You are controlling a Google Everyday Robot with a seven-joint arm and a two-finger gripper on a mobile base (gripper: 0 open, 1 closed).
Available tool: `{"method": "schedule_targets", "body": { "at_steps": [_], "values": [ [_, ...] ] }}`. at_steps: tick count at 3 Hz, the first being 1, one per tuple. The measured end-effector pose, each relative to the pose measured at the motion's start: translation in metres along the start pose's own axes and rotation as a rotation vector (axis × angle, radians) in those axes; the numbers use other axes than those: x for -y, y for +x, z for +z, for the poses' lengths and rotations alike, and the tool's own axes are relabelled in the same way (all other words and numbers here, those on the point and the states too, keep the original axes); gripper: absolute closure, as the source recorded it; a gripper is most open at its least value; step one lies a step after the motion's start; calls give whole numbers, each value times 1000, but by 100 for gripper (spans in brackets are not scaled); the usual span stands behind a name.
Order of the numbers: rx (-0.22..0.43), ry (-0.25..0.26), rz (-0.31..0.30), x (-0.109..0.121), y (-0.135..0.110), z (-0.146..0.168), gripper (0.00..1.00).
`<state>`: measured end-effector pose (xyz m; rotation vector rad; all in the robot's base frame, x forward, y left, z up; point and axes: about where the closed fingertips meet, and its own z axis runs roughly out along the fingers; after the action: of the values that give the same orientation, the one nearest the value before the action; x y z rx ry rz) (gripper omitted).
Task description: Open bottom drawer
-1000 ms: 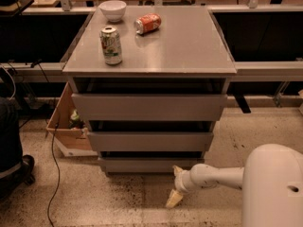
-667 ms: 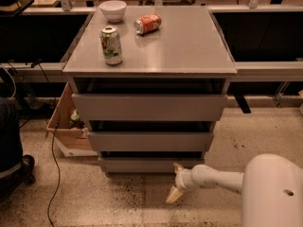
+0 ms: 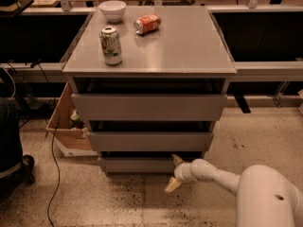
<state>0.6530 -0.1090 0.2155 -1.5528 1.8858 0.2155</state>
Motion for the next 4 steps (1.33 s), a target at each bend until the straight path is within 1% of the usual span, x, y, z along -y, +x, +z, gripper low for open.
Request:
{"method": "schedule_targets", "body": {
  "at_steps": [1,2,3,4],
  "values": [
    [12,15,-13,20,5,17,0],
    [8,11,-6,30,20,35,0],
    [15,-5,0,28,29,48,15],
    [26,-31,8,18,31,54,38]
  ]
}}
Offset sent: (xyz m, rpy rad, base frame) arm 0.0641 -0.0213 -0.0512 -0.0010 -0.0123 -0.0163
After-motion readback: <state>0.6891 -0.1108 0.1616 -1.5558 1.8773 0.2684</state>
